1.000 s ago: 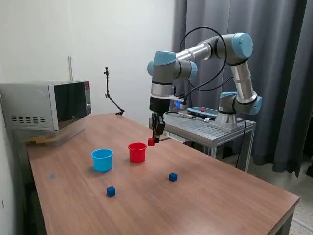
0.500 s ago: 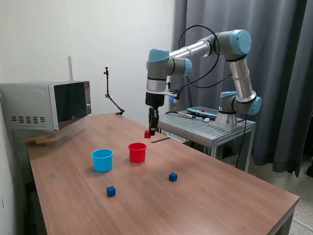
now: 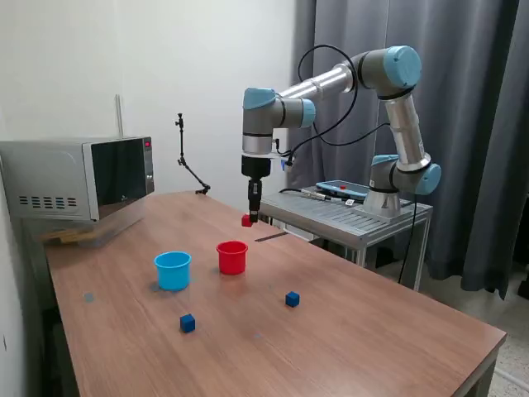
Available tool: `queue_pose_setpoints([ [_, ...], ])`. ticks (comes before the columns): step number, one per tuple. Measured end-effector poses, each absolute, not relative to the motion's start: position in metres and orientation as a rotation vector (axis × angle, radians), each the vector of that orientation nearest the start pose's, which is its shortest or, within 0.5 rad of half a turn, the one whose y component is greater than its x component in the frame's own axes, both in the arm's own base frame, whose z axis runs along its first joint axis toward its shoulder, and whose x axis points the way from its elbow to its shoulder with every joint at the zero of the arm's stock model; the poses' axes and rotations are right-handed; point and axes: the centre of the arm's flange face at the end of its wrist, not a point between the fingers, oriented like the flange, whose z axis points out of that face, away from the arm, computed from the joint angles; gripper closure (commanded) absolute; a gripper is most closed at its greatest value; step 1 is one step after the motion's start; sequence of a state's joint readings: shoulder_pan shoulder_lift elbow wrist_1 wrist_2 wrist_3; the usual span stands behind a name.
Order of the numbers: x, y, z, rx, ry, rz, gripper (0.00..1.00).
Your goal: Place red objects in the red bin, and blue objects in the blue bin.
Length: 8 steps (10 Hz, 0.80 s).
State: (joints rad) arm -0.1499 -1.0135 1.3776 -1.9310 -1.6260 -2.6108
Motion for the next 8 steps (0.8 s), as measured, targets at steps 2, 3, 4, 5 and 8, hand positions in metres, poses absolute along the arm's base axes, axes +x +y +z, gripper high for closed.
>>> queue_pose_setpoints([
  [2, -0.693, -0.003, 0.273, -1.285, 2.807, 0.042, 1.0],
  [3, -0.689, 0.007, 0.267, -1.26, 2.808, 0.03, 1.0],
  [4, -0.686, 0.017, 0.261, -1.237, 2.809, 0.019, 1.0],
  [5, -0.684, 0.024, 0.258, -1.218, 2.811, 0.012, 1.0],
  [8, -0.68, 0.039, 0.254, -1.186, 2.818, 0.002, 1.0],
])
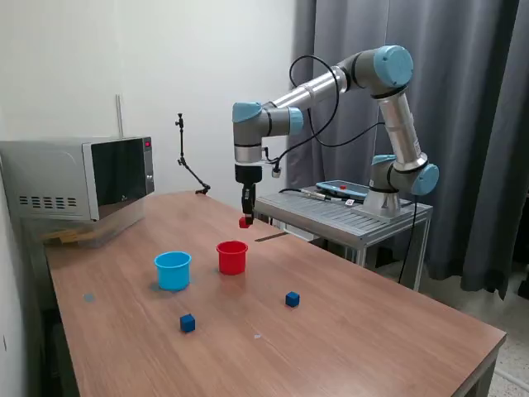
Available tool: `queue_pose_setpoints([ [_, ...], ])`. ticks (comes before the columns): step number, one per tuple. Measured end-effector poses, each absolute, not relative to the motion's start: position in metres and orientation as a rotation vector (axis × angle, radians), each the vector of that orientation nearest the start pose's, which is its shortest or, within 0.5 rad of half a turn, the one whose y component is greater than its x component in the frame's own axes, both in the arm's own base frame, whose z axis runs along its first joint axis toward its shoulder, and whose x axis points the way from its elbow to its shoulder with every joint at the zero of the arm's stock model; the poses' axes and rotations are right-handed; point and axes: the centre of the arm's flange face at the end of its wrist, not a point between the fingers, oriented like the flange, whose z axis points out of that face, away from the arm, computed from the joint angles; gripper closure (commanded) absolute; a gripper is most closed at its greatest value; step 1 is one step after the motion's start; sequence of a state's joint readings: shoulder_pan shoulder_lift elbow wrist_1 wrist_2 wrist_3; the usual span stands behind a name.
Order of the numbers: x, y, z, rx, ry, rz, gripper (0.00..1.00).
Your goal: Place red objects in the red bin, and blue objects in the blue bin.
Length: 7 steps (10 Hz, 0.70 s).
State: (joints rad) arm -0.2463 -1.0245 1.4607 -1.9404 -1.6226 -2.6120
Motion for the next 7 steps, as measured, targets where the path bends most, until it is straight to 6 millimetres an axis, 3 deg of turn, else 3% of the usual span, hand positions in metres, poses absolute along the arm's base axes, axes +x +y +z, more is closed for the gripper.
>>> queue_pose_setpoints([
  [7, -0.683, 0.06, 0.252, -1.168, 2.881, 0.032, 1.0],
])
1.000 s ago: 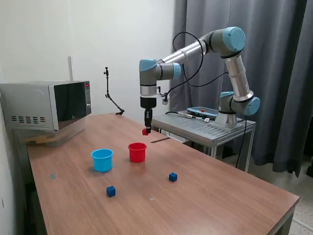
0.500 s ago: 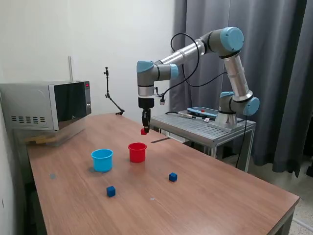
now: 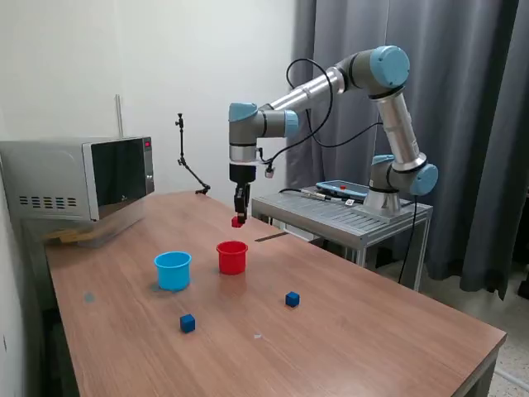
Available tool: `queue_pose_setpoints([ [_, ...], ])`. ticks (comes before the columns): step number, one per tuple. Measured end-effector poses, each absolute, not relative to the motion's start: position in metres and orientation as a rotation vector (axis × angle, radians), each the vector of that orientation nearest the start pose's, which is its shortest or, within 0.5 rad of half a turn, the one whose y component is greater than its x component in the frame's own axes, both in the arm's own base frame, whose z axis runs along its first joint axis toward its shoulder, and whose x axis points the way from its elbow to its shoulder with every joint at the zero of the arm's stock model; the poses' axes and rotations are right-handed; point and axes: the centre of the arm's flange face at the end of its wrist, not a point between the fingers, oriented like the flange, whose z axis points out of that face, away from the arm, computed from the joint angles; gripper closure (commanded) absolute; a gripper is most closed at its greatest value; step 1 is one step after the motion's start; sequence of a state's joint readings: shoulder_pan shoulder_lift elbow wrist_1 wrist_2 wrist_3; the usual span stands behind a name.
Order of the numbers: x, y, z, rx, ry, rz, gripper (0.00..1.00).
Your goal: Place red objects in the red bin, and blue objects in the blue bin.
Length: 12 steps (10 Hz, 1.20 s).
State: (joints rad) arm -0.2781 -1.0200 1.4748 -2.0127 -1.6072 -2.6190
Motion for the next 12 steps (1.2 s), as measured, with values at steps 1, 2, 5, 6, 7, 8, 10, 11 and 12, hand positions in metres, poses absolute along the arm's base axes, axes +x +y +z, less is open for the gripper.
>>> queue_pose_setpoints([
  [1, -0.684, 0.061, 0.249, -1.172, 2.889, 0.042, 1.0],
  [2, -0.685, 0.061, 0.244, -1.175, 2.894, 0.048, 1.0],
  [5, -0.689, 0.059, 0.23, -1.187, 2.914, 0.041, 1.0],
  [6, -0.689, 0.058, 0.226, -1.19, 2.915, 0.037, 1.0],
  [7, -0.69, 0.056, 0.222, -1.193, 2.915, 0.035, 1.0],
  [8, -0.69, 0.055, 0.219, -1.195, 2.913, 0.033, 1.0],
  [10, -0.69, 0.054, 0.215, -1.197, 2.911, 0.029, 1.0],
  [11, -0.69, 0.054, 0.215, -1.197, 2.91, 0.029, 0.0],
  [12, -0.69, 0.054, 0.214, -1.197, 2.909, 0.028, 0.0],
])
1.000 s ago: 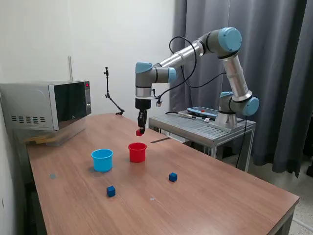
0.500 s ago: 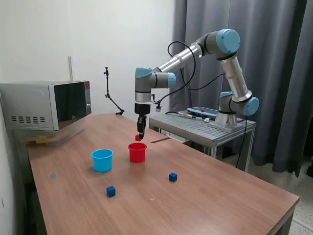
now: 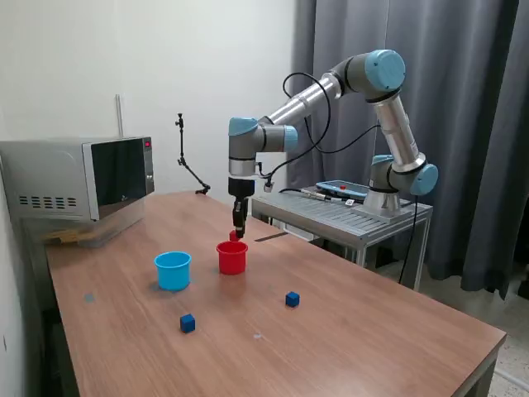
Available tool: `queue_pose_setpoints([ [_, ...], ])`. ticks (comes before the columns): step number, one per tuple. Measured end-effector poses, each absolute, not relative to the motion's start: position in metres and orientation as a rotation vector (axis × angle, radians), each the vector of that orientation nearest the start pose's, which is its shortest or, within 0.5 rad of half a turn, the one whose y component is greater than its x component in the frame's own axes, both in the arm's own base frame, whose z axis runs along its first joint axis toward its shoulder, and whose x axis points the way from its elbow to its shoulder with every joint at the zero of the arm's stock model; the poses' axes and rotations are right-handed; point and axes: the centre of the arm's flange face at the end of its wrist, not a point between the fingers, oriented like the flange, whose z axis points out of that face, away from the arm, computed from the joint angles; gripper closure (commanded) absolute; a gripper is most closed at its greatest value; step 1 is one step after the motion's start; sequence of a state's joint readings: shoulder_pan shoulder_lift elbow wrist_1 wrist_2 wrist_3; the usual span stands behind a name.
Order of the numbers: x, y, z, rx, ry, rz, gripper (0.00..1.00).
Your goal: Place red objects in the red bin, and blue objects in the blue bin.
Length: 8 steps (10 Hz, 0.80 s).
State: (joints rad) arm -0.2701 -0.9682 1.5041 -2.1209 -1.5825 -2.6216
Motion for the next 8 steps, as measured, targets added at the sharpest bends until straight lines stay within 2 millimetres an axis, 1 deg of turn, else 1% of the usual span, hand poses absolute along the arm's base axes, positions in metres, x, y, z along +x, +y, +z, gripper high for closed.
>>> queue_pose_setpoints([
  [4, -0.6908, 0.054, 0.2113, -1.196, 2.906, 0.023, 0.0],
  [8, -0.6948, 0.0526, 0.2161, -1.205, 2.909, 0.034, 0.0],
])
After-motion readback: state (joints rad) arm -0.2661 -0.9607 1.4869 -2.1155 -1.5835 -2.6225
